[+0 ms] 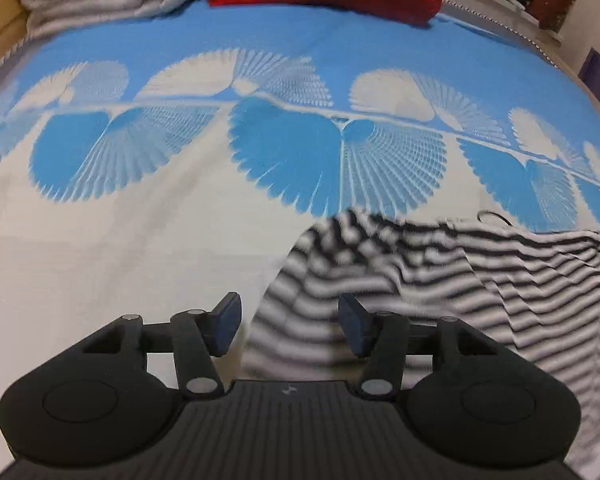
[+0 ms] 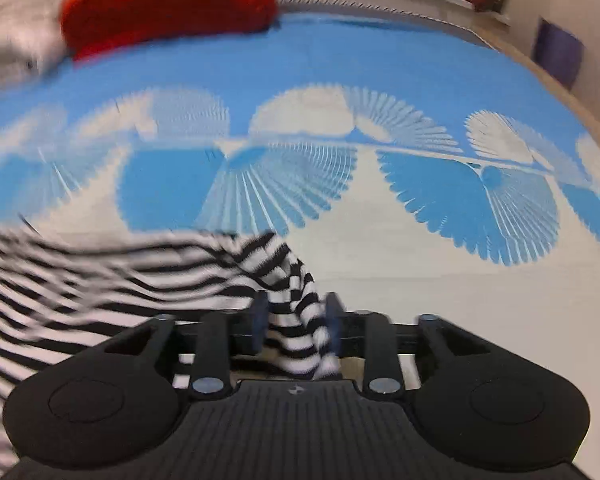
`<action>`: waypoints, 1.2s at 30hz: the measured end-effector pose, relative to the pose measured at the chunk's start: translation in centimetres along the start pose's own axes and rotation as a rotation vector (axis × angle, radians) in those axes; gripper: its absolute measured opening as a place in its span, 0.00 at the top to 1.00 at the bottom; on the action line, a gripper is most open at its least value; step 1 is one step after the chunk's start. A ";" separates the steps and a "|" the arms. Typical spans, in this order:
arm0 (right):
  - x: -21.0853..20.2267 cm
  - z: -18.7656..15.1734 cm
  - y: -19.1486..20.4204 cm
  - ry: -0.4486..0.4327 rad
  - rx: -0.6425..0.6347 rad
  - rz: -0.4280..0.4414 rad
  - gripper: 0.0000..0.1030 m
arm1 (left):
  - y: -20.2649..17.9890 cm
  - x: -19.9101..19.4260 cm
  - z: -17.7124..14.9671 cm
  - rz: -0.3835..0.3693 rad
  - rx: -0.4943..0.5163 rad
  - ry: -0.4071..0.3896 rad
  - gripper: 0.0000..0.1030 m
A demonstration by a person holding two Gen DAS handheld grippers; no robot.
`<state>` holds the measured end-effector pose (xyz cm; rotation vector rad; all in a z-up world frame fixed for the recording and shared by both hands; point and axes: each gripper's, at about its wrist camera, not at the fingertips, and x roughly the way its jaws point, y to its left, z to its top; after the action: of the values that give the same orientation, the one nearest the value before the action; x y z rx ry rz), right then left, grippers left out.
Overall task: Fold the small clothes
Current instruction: 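Lower the folded edge onto the top and open both tools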
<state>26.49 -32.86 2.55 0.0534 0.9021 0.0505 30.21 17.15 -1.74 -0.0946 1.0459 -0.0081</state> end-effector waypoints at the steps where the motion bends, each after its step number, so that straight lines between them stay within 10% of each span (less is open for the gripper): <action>1: -1.4 -0.1 -0.7 0.007 0.028 0.028 0.63 | 0.9 -1.0 -0.1 0.006 -0.022 0.023 0.43; 10: -6.9 -7.4 -4.7 0.209 0.207 0.106 0.54 | 7.3 -4.3 -9.1 -0.253 -0.294 0.167 0.45; 12: -6.2 -9.2 -5.0 0.298 0.235 0.096 0.54 | 7.3 -2.3 -10.5 -0.237 -0.319 0.312 0.53; 17: -5.7 -10.4 -4.4 0.330 0.187 0.069 0.55 | 6.0 -1.6 -10.6 -0.253 -0.256 0.313 0.53; 19: -5.7 -10.8 -4.5 0.336 0.188 0.073 0.67 | 6.0 -0.9 -10.9 -0.249 -0.257 0.324 0.95; 20: -5.9 -10.8 -4.6 0.329 0.199 0.094 0.77 | 6.0 -0.9 -10.9 -0.262 -0.259 0.321 0.97; 25: -10.1 -9.8 -7.2 0.145 0.334 0.181 0.93 | 8.5 -5.4 -10.0 -0.371 -0.347 0.076 0.99; 30: -8.6 -11.6 -7.5 0.289 0.273 0.091 0.92 | 7.9 -2.7 -11.8 -0.182 -0.254 0.283 0.98; 36: -9.5 -11.1 -6.3 0.222 0.176 -0.039 0.87 | 9.2 -4.2 -11.1 -0.219 -0.374 0.212 0.80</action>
<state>12.00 -39.48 2.67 0.1973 1.1273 -0.0606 18.15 25.73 -4.44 -0.5567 1.2356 -0.0212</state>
